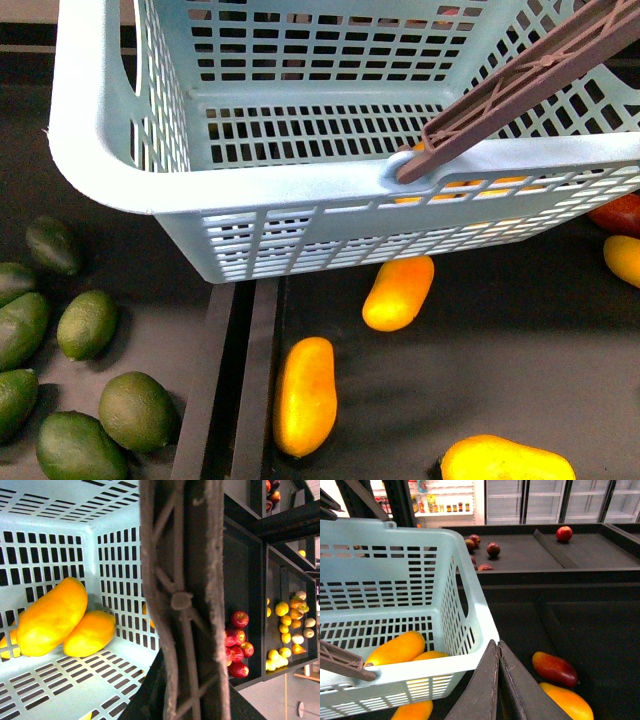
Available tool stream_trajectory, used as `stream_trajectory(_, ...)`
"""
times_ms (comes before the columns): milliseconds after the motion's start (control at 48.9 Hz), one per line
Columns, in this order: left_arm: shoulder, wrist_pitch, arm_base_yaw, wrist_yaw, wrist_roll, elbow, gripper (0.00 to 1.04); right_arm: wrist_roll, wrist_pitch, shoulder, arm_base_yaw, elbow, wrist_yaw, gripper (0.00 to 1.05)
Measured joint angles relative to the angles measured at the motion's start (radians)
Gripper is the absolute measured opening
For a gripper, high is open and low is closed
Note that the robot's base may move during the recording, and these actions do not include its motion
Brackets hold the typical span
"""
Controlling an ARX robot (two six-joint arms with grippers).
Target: Pick lemon and mango into basket
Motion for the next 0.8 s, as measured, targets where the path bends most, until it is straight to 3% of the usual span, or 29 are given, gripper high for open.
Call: stream_trajectory(798, 0.000, 0.000, 0.000, 0.002, -0.001, 0.000, 0.05, 0.000, -0.327, -0.336, 0.000, 0.000, 0.000, 0.02)
